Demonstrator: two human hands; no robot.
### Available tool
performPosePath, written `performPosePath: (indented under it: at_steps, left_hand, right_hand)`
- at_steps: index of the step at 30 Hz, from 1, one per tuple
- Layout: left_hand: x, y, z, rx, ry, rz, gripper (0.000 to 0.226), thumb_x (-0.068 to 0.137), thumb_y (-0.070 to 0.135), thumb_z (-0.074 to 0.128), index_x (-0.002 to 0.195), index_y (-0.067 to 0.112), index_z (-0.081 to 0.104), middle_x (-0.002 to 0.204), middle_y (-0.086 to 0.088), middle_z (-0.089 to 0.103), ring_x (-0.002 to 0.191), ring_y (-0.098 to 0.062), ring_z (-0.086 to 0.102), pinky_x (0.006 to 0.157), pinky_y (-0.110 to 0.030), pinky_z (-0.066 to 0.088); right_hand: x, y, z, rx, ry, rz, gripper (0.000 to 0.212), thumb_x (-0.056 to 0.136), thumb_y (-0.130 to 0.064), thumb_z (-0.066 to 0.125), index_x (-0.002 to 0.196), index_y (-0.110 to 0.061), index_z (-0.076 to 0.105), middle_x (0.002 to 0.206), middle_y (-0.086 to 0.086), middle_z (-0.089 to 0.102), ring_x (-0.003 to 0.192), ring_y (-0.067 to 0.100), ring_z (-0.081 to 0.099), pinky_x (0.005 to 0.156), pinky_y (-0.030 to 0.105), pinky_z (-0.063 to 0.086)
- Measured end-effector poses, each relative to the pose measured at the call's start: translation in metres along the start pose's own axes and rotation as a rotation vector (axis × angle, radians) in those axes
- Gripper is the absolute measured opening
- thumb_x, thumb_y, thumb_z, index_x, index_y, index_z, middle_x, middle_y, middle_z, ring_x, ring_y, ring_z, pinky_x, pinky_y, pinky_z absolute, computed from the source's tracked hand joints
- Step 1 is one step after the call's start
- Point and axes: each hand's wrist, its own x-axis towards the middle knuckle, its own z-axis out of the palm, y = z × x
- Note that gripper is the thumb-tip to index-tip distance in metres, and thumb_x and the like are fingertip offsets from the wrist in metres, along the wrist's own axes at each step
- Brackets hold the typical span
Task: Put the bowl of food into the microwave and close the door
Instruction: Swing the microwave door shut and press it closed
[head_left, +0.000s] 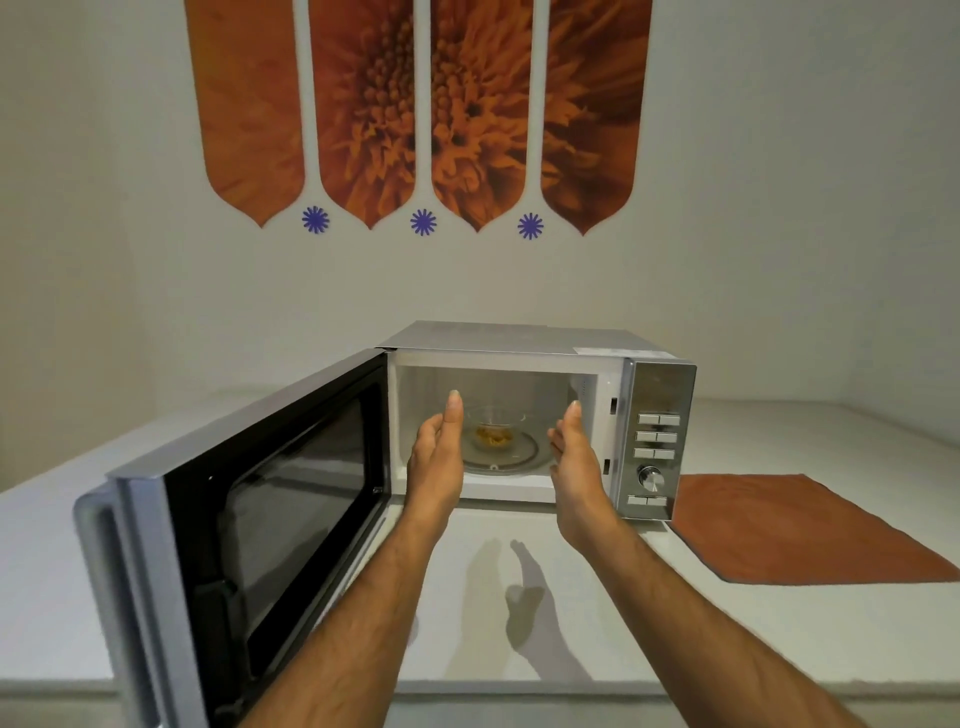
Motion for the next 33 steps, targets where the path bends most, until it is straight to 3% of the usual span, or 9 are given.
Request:
performPosePath:
  at_steps: [3, 8, 12, 13, 16, 19, 24, 29, 33]
  left_hand:
    - [-0.008, 0.026, -0.011, 0.125, 0.004, 0.076, 0.092, 0.072, 0.090, 0.038, 0.136, 0.026, 0.053, 0.126, 0.010, 0.056, 0.110, -0.010, 0.050, 0.090, -0.030, 0.035]
    - [-0.019, 0.093, -0.042, 0.356, -0.094, 0.296, 0.086, 0.074, 0.087, 0.042, 0.129, 0.023, 0.061, 0.130, 0.007, 0.064, 0.116, -0.009, 0.058, 0.094, -0.031, 0.043]
    - [-0.035, 0.151, -0.085, 0.484, -0.167, 0.437, 0.074, 0.065, 0.094, 0.044, 0.102, 0.036, 0.070, 0.111, 0.014, 0.072, 0.107, -0.003, 0.064, 0.095, -0.031, 0.046]
    - [-0.038, 0.162, -0.098, 0.492, -0.191, 0.449, 0.073, 0.063, 0.095, 0.046, 0.100, 0.037, 0.071, 0.110, 0.014, 0.073, 0.107, -0.003, 0.065, 0.095, -0.032, 0.046]
    - [-0.043, 0.187, -0.144, 0.567, -0.259, 0.414, 0.082, 0.062, 0.094, 0.047, 0.114, 0.034, 0.069, 0.117, 0.015, 0.071, 0.110, 0.000, 0.064, 0.100, -0.035, 0.045]
    - [-0.043, 0.195, -0.187, 0.615, -0.253, 0.355, 0.092, 0.062, 0.095, 0.044, 0.125, 0.031, 0.064, 0.125, 0.012, 0.068, 0.116, -0.005, 0.062, 0.107, -0.043, 0.043]
    - [-0.041, 0.178, -0.219, 0.696, -0.189, 0.245, 0.111, 0.053, 0.101, 0.033, 0.130, 0.027, 0.062, 0.138, 0.005, 0.061, 0.126, -0.016, 0.055, 0.112, -0.051, 0.037]
    - [-0.035, 0.151, -0.227, 0.719, -0.228, 0.171, 0.119, 0.047, 0.104, 0.025, 0.129, 0.029, 0.065, 0.143, 0.004, 0.057, 0.132, -0.017, 0.051, 0.113, -0.047, 0.035]
    - [-0.027, 0.142, -0.230, 0.701, -0.247, 0.142, 0.106, 0.051, 0.103, 0.021, 0.113, 0.036, 0.075, 0.129, 0.013, 0.066, 0.125, -0.009, 0.055, 0.109, -0.040, 0.037]
  right_hand:
    - [-0.016, -0.011, 0.009, 0.002, -0.067, -0.054, 0.093, 0.079, -0.083, 0.033, 0.151, -0.025, 0.033, 0.156, -0.002, 0.038, 0.141, 0.015, 0.035, 0.112, 0.039, 0.025]
    - [-0.056, -0.035, 0.041, -0.093, -0.222, -0.304, 0.108, 0.066, -0.094, 0.035, 0.148, -0.024, 0.040, 0.149, -0.007, 0.047, 0.134, 0.005, 0.044, 0.107, 0.027, 0.032]
    - [-0.086, -0.046, 0.074, -0.163, -0.353, -0.472, 0.054, 0.088, -0.071, 0.036, 0.129, -0.041, 0.054, 0.128, -0.029, 0.057, 0.121, -0.013, 0.049, 0.103, 0.017, 0.038]
    - [-0.093, -0.048, 0.082, -0.192, -0.388, -0.502, 0.050, 0.090, -0.068, 0.036, 0.128, -0.042, 0.054, 0.128, -0.030, 0.057, 0.121, -0.013, 0.049, 0.102, 0.015, 0.038]
    - [-0.110, -0.047, 0.100, -0.308, -0.506, -0.609, 0.064, 0.092, -0.067, 0.036, 0.143, -0.030, 0.045, 0.145, -0.013, 0.049, 0.129, -0.007, 0.043, 0.105, 0.018, 0.036]
    - [-0.122, -0.045, 0.117, -0.463, -0.622, -0.765, 0.068, 0.093, -0.066, 0.035, 0.148, -0.025, 0.037, 0.153, -0.006, 0.041, 0.138, -0.001, 0.034, 0.113, 0.030, 0.034]
    - [-0.135, -0.042, 0.138, -0.637, -0.775, -0.942, 0.071, 0.095, -0.065, 0.031, 0.153, -0.026, 0.023, 0.163, -0.005, 0.022, 0.143, -0.013, 0.002, 0.121, 0.032, 0.009]
    - [-0.140, -0.040, 0.148, -0.710, -0.873, -0.980, 0.070, 0.097, -0.054, 0.035, 0.155, -0.019, 0.021, 0.165, 0.001, 0.017, 0.150, 0.006, 0.006, 0.123, 0.041, 0.003]
    - [-0.139, -0.041, 0.148, -0.719, -0.888, -0.995, 0.066, 0.096, -0.051, 0.038, 0.153, -0.017, 0.028, 0.162, 0.003, 0.027, 0.149, 0.010, 0.016, 0.123, 0.040, 0.005]
